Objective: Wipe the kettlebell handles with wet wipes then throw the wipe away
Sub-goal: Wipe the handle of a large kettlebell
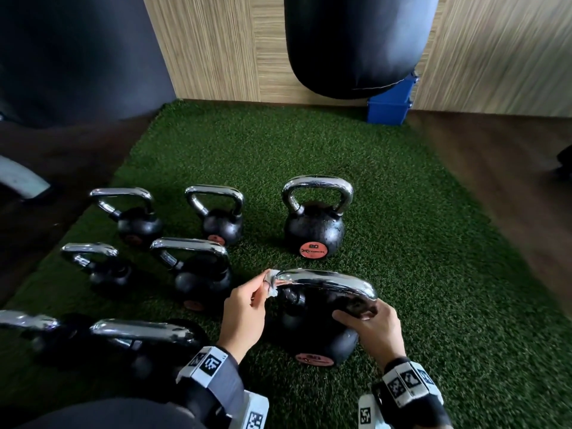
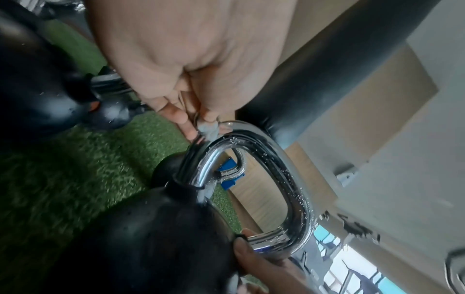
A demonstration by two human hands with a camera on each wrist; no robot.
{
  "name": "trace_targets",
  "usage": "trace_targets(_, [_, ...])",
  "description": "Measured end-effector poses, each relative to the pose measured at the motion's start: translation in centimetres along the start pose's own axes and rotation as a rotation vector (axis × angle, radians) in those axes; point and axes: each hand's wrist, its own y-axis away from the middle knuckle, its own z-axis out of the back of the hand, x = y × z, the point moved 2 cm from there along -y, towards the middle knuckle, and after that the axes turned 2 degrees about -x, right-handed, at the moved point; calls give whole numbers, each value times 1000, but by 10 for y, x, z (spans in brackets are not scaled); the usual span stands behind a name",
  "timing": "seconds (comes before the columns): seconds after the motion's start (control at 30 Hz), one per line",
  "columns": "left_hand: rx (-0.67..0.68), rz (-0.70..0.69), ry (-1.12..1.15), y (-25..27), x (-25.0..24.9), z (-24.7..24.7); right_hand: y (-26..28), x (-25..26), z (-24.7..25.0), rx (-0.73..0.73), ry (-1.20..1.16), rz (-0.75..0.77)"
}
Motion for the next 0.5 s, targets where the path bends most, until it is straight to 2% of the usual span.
trace_targets(0.1, [-12, 81, 103, 6, 13, -13, 0, 4, 0, 21, -58, -6])
trace_targets(0.2, [41, 175, 64, 8, 25, -28, 0, 7, 1, 48, -80, -1])
trace_targets(0.27, [84, 165, -15, 10, 28, -33, 1, 9, 1, 71, -65, -16])
trace_targets(0.4, [182, 167, 89, 15, 27, -30, -1, 5, 5, 58, 41, -7])
trace_targets(0.5, [121, 64, -9, 16, 25, -30, 1, 1, 9, 104, 142, -40])
